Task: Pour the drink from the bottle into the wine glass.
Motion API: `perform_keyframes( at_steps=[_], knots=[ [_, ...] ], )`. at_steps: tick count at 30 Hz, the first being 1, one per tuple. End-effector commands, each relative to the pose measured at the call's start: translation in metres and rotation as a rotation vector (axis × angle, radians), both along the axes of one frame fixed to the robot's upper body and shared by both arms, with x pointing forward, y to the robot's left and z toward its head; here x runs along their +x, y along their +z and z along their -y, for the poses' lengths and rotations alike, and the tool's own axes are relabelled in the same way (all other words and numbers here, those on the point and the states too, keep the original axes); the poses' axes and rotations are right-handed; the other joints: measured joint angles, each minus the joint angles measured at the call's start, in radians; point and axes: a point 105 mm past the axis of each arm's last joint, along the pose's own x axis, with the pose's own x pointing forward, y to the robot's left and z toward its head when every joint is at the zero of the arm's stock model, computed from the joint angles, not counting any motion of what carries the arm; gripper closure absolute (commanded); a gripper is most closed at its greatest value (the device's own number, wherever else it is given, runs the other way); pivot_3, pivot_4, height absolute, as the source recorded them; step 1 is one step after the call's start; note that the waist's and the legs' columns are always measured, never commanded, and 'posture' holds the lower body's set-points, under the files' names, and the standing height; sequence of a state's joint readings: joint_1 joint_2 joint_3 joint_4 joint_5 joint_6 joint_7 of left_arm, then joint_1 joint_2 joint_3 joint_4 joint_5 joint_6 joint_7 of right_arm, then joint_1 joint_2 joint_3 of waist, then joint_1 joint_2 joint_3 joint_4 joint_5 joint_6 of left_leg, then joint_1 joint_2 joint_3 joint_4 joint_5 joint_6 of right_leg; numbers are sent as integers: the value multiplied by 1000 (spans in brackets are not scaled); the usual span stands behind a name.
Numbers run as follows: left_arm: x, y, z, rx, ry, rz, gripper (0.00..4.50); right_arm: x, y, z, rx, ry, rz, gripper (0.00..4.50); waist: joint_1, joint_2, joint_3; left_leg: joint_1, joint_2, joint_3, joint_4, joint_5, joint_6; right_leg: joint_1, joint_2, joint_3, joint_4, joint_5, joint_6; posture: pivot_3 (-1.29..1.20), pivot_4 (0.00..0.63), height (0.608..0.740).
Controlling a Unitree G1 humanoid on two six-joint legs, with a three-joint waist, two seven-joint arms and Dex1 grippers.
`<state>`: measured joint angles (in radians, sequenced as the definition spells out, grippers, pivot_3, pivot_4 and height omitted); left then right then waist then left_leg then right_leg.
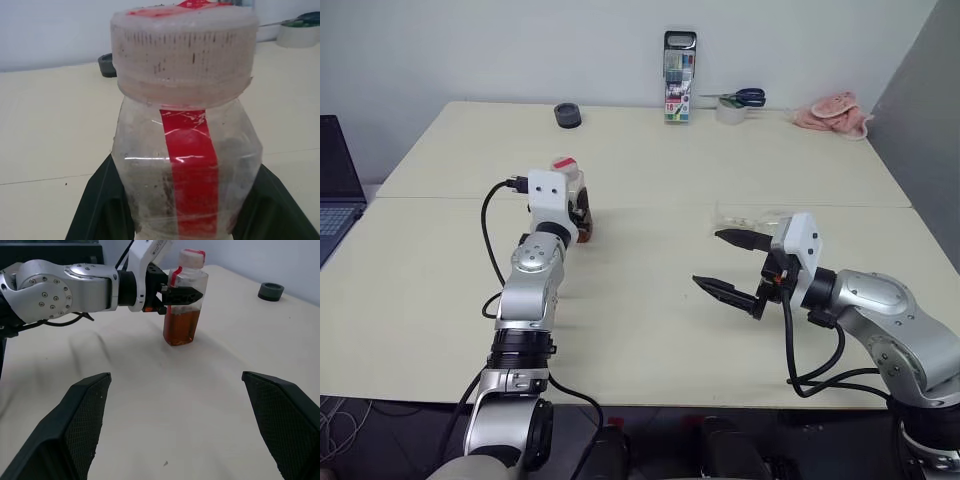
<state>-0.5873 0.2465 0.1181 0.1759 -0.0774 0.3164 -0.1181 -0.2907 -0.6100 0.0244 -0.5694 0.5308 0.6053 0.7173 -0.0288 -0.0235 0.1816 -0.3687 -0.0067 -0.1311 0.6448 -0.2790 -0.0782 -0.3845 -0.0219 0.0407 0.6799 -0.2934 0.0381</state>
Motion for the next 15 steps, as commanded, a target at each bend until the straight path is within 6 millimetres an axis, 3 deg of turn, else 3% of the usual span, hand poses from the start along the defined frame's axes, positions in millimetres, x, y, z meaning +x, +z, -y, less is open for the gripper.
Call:
perform_keyframes(
  at_steps=[1,4,9,15],
  knots=[
    [-11,23,34,-19,-242,107,2667,-5,16,1,-6,-7,92,0,1,0,0,0,0,0,0,0,-1,0,0,0,0,0,0,0,150,740],
    [-28,25,72,-6,-535,92,2681,-3,23,12,-2,-77,119,0,3,0,0,-2,0,0,0,1,-1,-1,0,0,0,0,0,0,150,740],
    [-53,20,106,64,-889,41,2683,-5,29,19,0,-118,107,0,2,0,0,-5,0,-1,1,1,-1,-4,0,-1,0,0,0,0,150,740],
    [-82,20,135,175,-1249,25,2683,-5,44,-2,116,-128,81,0,-5,1,0,-5,1,-1,0,0,0,-4,1,-1,1,0,0,0,150,740]
  ],
)
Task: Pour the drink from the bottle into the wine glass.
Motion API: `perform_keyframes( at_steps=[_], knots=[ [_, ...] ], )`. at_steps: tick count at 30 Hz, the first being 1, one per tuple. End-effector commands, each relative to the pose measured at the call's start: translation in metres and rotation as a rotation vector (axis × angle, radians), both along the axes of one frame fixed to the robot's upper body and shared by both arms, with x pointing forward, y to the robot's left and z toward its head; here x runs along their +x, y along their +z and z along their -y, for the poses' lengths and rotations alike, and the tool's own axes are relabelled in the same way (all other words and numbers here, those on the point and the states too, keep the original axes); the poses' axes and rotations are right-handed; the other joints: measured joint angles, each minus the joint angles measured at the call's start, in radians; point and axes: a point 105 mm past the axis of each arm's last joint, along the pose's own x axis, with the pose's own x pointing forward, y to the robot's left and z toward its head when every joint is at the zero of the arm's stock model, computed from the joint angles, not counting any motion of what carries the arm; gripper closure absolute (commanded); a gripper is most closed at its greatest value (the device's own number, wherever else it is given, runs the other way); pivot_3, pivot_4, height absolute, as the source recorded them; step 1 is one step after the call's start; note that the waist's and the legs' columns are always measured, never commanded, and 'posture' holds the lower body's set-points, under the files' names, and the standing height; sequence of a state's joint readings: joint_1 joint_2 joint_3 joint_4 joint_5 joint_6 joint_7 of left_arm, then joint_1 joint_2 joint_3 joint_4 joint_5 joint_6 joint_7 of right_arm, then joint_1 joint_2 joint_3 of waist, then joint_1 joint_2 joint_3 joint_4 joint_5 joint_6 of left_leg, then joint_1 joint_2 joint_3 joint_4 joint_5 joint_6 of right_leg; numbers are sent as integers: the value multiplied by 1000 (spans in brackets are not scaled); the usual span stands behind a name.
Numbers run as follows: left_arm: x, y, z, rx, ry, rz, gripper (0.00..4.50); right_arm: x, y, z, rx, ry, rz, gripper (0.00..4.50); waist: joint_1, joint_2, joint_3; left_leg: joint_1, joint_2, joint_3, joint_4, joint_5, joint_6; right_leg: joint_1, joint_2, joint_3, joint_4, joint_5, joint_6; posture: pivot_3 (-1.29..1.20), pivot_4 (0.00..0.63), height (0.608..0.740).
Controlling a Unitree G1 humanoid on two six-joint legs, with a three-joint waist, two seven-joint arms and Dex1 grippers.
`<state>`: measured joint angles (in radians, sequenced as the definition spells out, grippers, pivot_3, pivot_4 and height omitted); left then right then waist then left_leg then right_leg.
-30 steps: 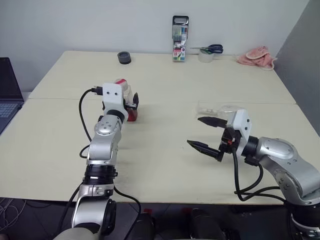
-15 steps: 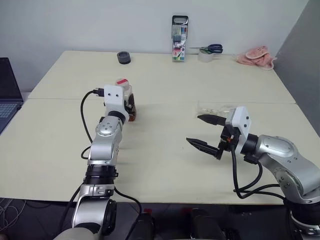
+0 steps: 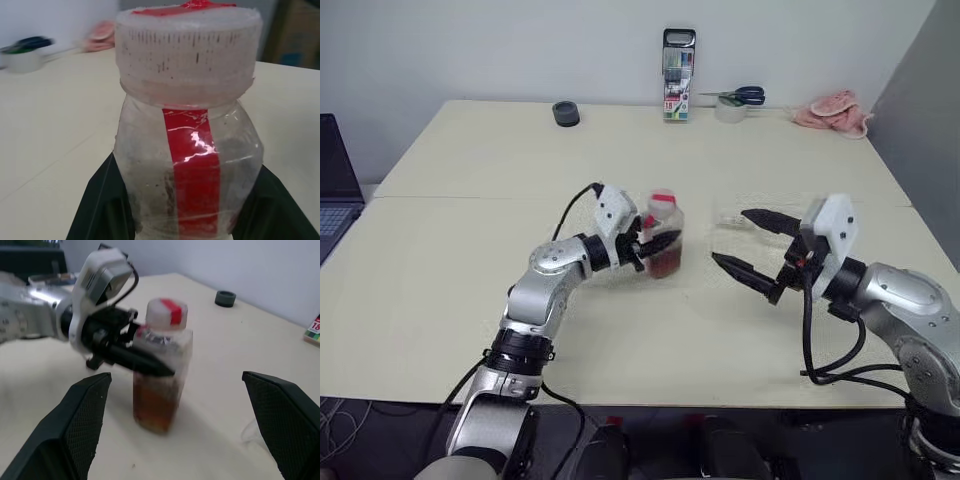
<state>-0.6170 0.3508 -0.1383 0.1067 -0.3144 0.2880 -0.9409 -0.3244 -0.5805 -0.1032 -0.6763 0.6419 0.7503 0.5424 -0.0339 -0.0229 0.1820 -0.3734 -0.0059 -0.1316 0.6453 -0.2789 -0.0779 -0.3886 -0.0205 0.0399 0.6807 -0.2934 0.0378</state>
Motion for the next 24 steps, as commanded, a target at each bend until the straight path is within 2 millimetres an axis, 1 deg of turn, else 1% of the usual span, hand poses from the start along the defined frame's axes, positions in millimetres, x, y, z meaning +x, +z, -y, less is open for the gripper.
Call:
perform_keyframes(
  at_steps=[1,4,8,13,15,16,20,22,24],
  knots=[
    [-18,18,17,12,-208,74,2683,-4,12,-17,16,1,40,0,1,0,0,0,0,0,0,-1,2,0,0,0,0,0,0,0,150,740],
    [-21,18,21,34,-273,88,2683,2,12,-25,37,-33,38,0,1,0,0,0,0,0,0,-1,2,0,0,0,0,0,0,0,150,740],
    [-20,20,24,36,-306,90,2683,7,10,-33,60,-62,36,0,1,0,0,-1,-1,0,0,-1,2,-1,0,0,0,0,0,0,150,740],
    [-18,20,24,43,-316,96,2683,12,8,-34,79,-101,37,0,1,0,0,-1,-1,-1,0,-1,3,-1,0,0,0,0,0,0,150,740],
    [-18,19,25,45,-318,97,2683,12,7,-35,84,-104,36,403,1,0,0,-1,-1,-1,0,-1,3,-1,0,0,0,0,0,0,150,740],
    [-18,19,25,46,-318,98,2683,12,6,-35,88,-103,36,499,1,0,0,-1,-1,-1,0,-1,3,-1,0,0,0,0,0,0,150,740],
    [-18,17,24,49,-317,98,2684,11,9,-39,105,-93,45,1937,1,0,0,-1,-1,-1,0,-2,3,-1,0,0,0,0,0,0,150,740],
    [-19,16,23,51,-314,96,2684,10,11,-42,114,-80,51,2558,1,0,0,-1,-1,-1,0,-2,3,-1,0,0,0,0,0,0,150,740],
    [-20,14,22,55,-314,90,2684,8,11,-44,120,-57,51,2594,1,0,0,-1,-1,-1,0,-2,3,-1,0,0,0,0,0,0,150,740]
  ],
)
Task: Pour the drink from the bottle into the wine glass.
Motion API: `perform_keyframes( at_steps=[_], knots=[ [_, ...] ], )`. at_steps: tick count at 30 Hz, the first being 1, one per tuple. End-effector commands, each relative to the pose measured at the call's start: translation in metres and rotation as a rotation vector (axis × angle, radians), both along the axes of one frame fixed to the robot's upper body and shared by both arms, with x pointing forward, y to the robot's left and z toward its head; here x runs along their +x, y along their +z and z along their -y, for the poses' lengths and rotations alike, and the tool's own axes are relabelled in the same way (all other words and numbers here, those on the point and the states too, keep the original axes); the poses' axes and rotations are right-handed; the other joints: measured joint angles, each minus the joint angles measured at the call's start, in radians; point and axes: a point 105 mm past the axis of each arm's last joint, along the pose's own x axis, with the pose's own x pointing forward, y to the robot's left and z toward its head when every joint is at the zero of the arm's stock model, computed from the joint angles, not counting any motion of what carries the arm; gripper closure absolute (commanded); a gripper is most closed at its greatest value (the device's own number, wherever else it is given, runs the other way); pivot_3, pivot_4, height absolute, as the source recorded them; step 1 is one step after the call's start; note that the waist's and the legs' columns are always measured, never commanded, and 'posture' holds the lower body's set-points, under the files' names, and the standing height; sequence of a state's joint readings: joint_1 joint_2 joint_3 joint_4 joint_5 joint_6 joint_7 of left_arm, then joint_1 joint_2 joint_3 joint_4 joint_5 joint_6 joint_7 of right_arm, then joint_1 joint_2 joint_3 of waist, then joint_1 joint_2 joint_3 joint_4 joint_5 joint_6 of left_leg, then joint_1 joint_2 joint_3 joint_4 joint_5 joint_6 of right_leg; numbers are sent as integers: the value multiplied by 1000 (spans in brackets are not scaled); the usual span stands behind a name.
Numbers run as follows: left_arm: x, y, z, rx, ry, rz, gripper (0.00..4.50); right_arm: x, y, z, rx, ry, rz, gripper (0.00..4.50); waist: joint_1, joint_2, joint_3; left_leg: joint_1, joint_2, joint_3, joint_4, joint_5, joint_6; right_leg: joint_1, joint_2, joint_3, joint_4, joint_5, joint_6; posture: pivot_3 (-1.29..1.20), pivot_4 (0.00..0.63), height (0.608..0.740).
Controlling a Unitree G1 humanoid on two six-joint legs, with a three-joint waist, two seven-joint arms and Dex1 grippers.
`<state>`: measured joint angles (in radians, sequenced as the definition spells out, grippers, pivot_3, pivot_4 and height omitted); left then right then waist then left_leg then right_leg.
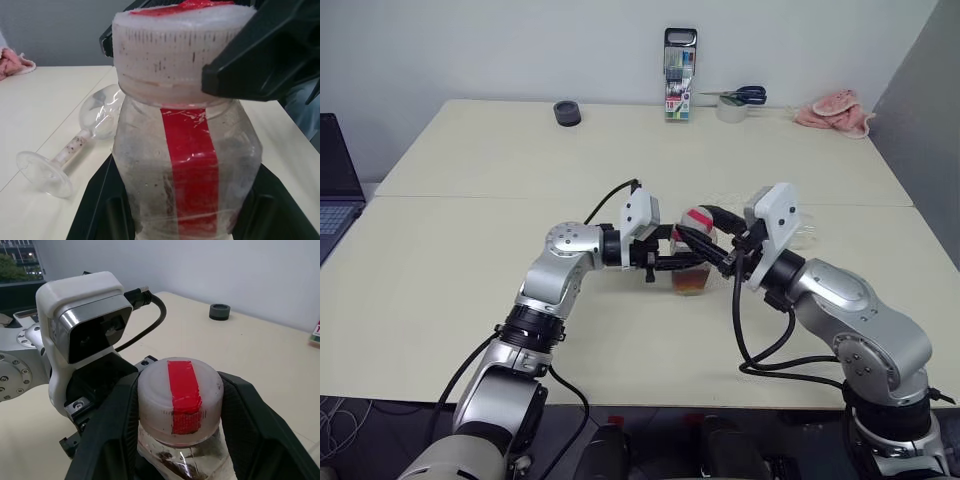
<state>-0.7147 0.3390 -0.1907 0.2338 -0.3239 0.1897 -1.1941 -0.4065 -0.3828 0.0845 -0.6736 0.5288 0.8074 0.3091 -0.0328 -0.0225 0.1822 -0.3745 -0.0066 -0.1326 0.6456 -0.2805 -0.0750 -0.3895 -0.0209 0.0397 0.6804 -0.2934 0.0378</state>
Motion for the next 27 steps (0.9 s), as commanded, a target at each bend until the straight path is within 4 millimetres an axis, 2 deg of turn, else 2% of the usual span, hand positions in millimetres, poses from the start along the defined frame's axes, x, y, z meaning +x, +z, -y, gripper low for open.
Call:
perform_keyframes(
  at_steps=[1,3,5,8,12,14,17,20,23,27],
  knots=[
    [-6,10,2,-6,-33,56,2684,-8,16,-5,35,52,75,2594,0,0,0,0,0,0,0,0,0,0,0,0,0,0,0,0,150,740],
    [-9,7,0,5,-46,44,2684,-19,15,-10,-17,216,82,2594,0,0,0,0,0,0,0,0,0,0,0,0,0,0,0,0,150,740],
    [-14,5,-2,25,-72,39,2685,-22,12,-7,-117,357,89,2594,0,1,0,0,0,1,0,0,0,0,0,0,0,0,0,0,150,740],
    [-19,3,-7,60,-117,37,2687,-10,8,6,-259,488,62,2595,-1,1,1,1,0,1,0,0,0,1,0,0,0,0,0,0,150,740],
    [-20,6,-10,57,-126,23,2703,5,8,15,-253,545,-15,2595,-5,2,1,2,1,1,-1,0,0,1,1,0,0,0,0,0,150,740],
    [-16,9,-9,38,-100,18,2703,8,6,19,-243,519,-26,2595,-4,2,1,0,1,0,0,0,0,0,1,-1,0,0,0,0,150,740],
    [-8,15,-10,-6,-48,-1,2703,11,18,27,-200,408,42,1633,0,2,1,-2,-1,0,1,0,0,0,-1,-1,0,0,0,0,150,740],
    [-2,18,-11,-25,-7,-4,2703,2,24,34,-214,314,112,624,3,2,1,-5,-1,-1,2,0,0,-3,-2,-1,0,0,0,0,150,740],
    [5,21,-12,-43,25,-4,2704,-11,19,33,-189,240,101,618,3,2,1,-6,-1,-2,2,1,-1,-5,-2,-2,0,0,0,0,150,740],
    [14,25,-11,-51,52,23,2704,-3,18,31,-108,-23,151,618,0,2,1,-7,-1,-2,2,1,-2,-5,-1,-2,1,0,0,0,150,740]
  ],
)
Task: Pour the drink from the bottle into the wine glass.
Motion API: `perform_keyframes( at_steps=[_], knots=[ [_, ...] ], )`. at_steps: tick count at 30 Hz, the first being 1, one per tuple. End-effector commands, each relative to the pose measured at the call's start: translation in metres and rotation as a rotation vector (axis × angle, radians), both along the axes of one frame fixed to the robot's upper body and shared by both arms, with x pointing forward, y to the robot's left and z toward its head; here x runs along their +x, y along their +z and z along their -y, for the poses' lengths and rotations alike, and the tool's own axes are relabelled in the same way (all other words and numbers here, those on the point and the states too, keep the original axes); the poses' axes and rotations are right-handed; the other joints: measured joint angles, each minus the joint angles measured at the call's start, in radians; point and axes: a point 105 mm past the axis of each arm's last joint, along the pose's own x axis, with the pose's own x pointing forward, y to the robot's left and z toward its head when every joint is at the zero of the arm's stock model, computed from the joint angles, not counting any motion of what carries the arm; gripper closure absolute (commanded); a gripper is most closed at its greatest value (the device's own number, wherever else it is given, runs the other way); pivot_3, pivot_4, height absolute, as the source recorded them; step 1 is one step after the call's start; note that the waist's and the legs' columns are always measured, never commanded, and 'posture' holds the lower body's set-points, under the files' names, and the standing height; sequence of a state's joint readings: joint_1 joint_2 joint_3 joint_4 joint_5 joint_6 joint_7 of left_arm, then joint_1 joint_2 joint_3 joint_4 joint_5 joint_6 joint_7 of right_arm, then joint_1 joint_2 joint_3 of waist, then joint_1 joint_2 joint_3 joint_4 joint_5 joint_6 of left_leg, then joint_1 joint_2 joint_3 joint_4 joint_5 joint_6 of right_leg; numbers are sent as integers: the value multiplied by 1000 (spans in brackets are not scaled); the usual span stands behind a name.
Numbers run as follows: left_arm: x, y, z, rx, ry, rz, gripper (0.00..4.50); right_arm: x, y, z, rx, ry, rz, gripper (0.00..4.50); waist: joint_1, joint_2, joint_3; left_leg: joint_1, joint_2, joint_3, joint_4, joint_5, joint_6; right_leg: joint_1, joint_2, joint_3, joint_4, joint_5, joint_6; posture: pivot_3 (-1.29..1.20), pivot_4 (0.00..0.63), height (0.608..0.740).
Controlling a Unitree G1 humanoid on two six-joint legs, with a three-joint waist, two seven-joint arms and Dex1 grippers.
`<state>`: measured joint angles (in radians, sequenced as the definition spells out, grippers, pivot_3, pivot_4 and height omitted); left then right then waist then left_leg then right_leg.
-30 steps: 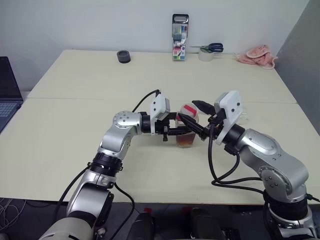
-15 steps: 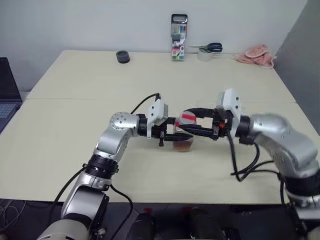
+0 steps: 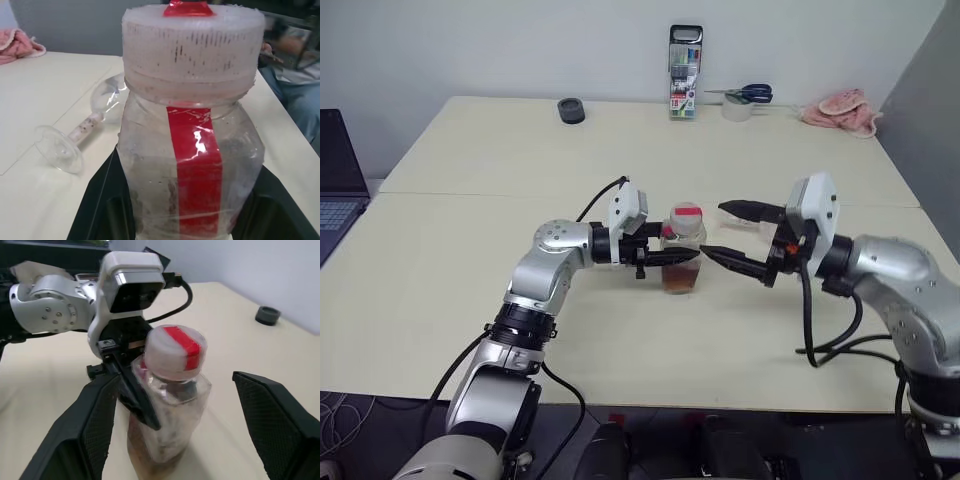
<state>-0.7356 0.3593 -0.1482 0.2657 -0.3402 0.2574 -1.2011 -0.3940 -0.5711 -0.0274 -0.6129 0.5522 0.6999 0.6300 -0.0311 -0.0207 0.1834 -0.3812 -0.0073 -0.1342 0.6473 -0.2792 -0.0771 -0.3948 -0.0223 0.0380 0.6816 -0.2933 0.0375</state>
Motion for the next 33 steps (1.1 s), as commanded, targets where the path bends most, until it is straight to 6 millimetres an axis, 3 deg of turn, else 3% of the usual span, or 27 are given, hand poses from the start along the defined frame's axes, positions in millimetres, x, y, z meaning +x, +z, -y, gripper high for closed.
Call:
perform_keyframes(
  at_steps=[1,10,19,25,29,32,33],
  knots=[
    [6,22,2,-41,9,91,2704,5,12,-1,72,-208,105,618,-3,0,0,0,0,1,0,0,-1,-1,0,1,1,0,0,0,150,740],
    [8,20,9,-15,-35,113,2704,17,6,-40,165,-283,116,618,-5,0,0,-1,0,2,0,1,-2,-3,1,2,1,0,0,0,150,740],
    [7,17,9,-5,-37,116,2704,25,14,-43,249,-343,141,618,-8,0,0,-1,0,2,-1,1,-2,-3,1,2,1,0,0,0,150,740],
    [7,15,8,-3,-30,114,2704,26,8,-46,239,-346,117,618,-10,1,0,-1,0,2,-1,1,-2,-3,1,2,1,0,0,0,150,740],
    [7,13,7,2,-24,109,2704,24,8,-48,242,-331,116,1523,-12,1,0,-1,0,2,-1,1,-2,-3,1,2,1,0,0,0,150,740],
    [7,11,5,8,-20,105,2704,22,8,-52,240,-311,120,2554,-14,1,0,-1,0,2,-1,1,-2,-3,1,2,1,0,0,0,150,740],
    [7,10,5,9,-19,105,2708,22,8,-52,239,-308,121,2587,-14,1,0,-1,0,2,-1,1,-2,-3,1,2,1,0,0,0,150,740]
  ],
)
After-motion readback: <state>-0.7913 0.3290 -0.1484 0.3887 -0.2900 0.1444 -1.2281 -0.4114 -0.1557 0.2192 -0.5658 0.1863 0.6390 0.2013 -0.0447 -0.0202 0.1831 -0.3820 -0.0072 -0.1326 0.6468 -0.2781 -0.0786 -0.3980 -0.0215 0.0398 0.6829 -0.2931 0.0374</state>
